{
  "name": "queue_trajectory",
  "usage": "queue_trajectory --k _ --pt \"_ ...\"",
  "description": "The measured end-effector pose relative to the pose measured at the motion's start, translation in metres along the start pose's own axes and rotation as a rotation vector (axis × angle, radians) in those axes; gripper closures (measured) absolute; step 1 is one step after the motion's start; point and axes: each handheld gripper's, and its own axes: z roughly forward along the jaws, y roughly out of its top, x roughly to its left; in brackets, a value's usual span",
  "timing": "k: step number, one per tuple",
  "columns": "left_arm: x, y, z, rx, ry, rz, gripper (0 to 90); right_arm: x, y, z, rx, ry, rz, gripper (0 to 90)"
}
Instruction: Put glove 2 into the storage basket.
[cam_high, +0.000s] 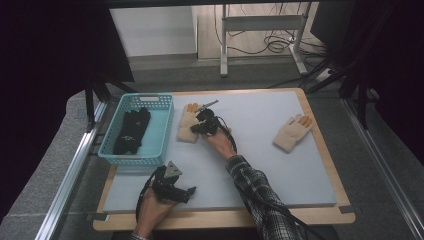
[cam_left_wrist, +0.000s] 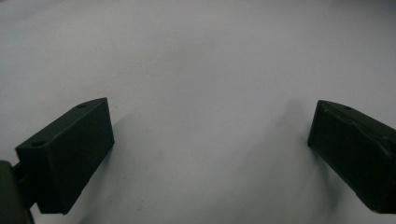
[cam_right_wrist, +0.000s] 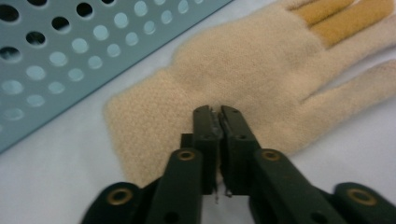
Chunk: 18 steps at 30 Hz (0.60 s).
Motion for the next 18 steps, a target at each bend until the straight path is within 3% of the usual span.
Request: queue_trajectory --k 2,7,9,11,14,16,18 --pt "0.000 0.000 0.000 0.000 0.000 0.000 0.8 0.000 0.000 0.000 0.003 -0.003 0.015 89.0" --pt "0.000 0.000 0.000 0.000 0.000 0.000 0.9 0.004 0.005 -0.006 0.011 -0.026 -0.008 88.9" --pt "0.000 0.000 0.000 0.000 0.000 0.000 0.9 0.004 0.007 -0.009 -0.019 -0.051 -0.021 88.2" --pt "0.000 0.000 0.000 0.000 0.000 0.000 0.9 0.002 0.009 -0.010 -0.036 -0.071 -0.020 65.2" --pt "0.000 0.000 0.000 0.000 0.000 0.000 0.8 0.000 0.007 -0.003 -0.008 -0.134 -0.052 47.3" --pt "0.000 0.000 0.000 0.000 0.000 -0.001 0.8 -0.002 0.004 0.002 -0.004 -0.163 -0.055 44.6" --pt "0.000 0.000 0.000 0.000 0.000 -0.001 0.8 -0.004 0.002 0.004 -0.011 -0.163 -0.053 47.4"
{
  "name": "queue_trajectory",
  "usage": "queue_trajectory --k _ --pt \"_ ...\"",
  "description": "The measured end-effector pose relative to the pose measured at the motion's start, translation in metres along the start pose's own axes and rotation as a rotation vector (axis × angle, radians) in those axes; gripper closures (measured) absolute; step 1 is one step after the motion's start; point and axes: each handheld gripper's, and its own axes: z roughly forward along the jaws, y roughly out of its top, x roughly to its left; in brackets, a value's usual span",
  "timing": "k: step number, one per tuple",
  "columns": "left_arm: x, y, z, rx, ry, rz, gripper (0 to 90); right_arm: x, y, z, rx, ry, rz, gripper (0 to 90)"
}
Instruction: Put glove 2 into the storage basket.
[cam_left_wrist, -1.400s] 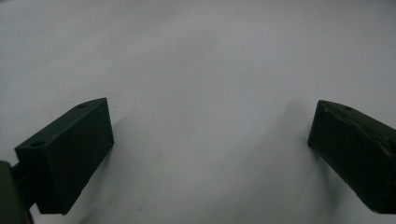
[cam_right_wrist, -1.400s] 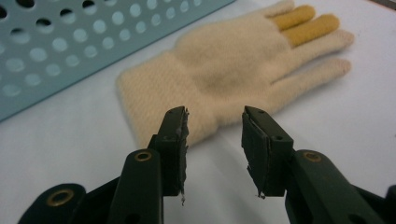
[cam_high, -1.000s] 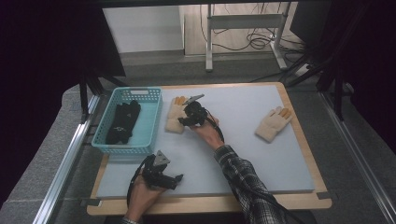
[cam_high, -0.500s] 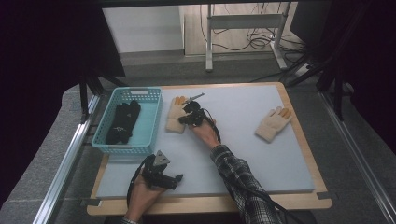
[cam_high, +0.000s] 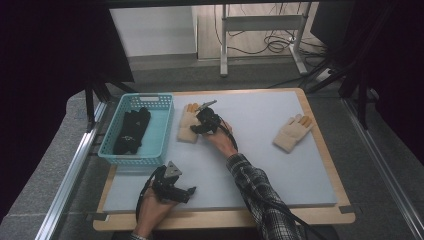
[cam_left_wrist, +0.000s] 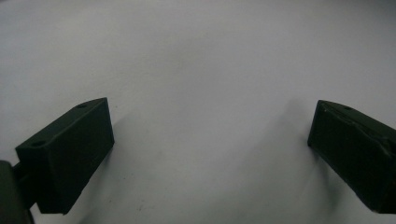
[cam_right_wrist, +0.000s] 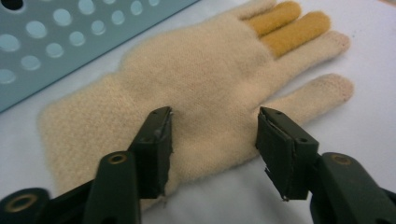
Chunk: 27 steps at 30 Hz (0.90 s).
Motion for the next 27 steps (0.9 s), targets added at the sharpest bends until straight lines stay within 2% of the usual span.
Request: queue_trajectory --k 2,4,5,7,12,15,21,27 --pt "0.000 0.000 0.000 0.000 0.000 0.000 0.8 0.001 -0.001 0.001 -0.001 -0.007 -0.012 55.5" --pt "0.000 0.000 0.000 0.000 0.000 0.000 0.9 0.002 0.001 0.001 0.011 -0.007 -0.007 71.6" --pt "0.000 0.000 0.000 0.000 0.000 0.000 0.9 0.002 0.001 0.001 0.015 0.003 0.004 78.1" --pt "0.000 0.000 0.000 0.000 0.000 0.000 0.9 -0.001 0.001 0.002 0.014 0.019 0.043 83.0" --pt "0.000 0.000 0.000 0.001 -0.001 0.000 0.9 -0.005 0.001 0.000 0.022 0.048 0.075 85.6" --pt "0.000 0.000 0.000 0.001 0.000 -0.001 0.9 -0.004 0.003 -0.005 0.023 0.037 0.048 85.8" --pt "0.000 0.000 0.000 0.001 0.000 0.000 0.9 -0.007 0.009 -0.031 -0.027 0.049 0.059 85.8" --pt "0.000 0.000 0.000 0.003 -0.001 -0.001 1.0 -0.002 0.017 -0.064 -0.070 0.056 0.047 85.8"
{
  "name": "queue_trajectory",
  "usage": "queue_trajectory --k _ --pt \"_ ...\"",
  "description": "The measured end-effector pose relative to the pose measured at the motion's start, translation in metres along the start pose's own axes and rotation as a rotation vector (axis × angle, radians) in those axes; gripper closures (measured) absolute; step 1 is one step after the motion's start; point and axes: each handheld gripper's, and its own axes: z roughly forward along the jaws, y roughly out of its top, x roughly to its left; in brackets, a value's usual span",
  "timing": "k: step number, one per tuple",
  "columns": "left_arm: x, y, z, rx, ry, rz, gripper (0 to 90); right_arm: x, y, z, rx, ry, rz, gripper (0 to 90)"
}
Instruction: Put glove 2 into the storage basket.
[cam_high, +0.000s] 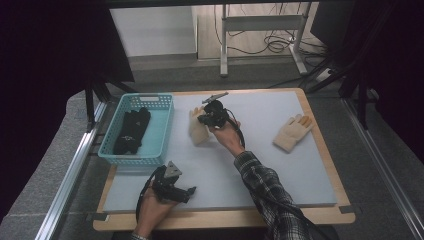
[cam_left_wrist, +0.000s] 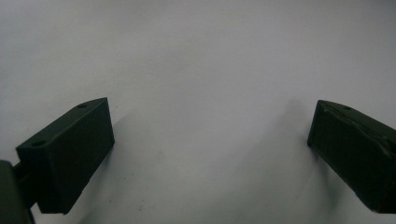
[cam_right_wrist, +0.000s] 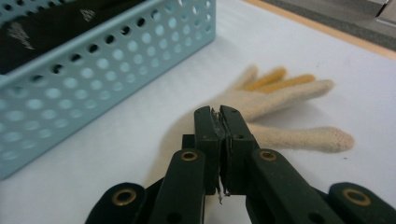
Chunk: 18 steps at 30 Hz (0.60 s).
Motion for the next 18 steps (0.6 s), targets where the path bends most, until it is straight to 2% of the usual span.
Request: queue_trajectory --k 7,10,14,18 --pt "0.000 0.000 0.000 0.001 0.001 0.001 1.1 0.013 0.000 -0.043 -0.026 0.009 -0.017 85.7" --pt "0.000 0.000 0.000 -0.001 0.001 0.000 1.1 0.020 -0.007 -0.060 -0.028 -0.007 -0.049 85.7" --pt "0.000 0.000 0.000 -0.001 0.002 0.000 1.1 0.024 -0.027 -0.083 -0.033 -0.015 -0.046 85.6" --pt "0.000 0.000 0.000 -0.005 0.002 -0.002 1.2 0.023 -0.057 -0.100 -0.027 -0.009 -0.001 85.5"
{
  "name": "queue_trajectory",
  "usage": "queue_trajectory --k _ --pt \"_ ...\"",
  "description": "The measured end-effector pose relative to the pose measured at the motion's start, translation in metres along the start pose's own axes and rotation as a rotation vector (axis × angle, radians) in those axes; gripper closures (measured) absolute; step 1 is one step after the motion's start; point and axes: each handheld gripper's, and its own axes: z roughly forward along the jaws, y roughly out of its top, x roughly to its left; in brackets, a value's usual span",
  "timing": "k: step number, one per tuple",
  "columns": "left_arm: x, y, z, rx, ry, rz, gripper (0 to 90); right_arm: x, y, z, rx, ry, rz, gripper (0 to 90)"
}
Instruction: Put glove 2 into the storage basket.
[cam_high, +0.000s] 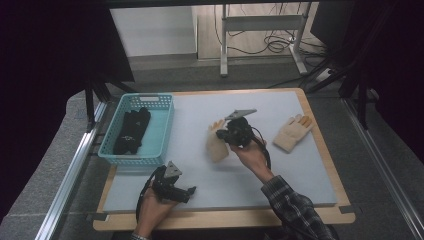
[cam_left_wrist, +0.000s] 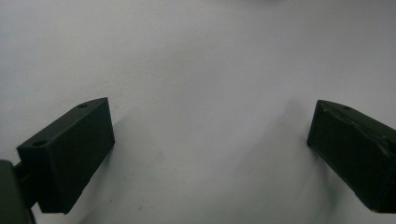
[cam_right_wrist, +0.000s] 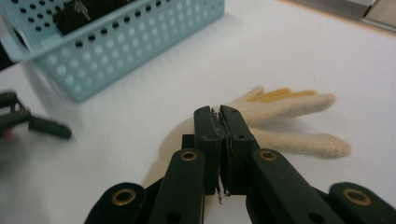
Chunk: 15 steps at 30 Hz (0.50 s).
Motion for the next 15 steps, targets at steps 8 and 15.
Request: queue_trajectory --k 8,15 --pt "0.000 0.000 0.000 0.003 0.001 -0.001 1.3 -0.008 -0.054 -0.018 0.022 0.003 0.058 76.6" --pt "0.000 0.000 0.000 0.003 0.002 -0.001 1.4 -0.031 -0.057 -0.038 -0.014 -0.080 0.063 66.0"
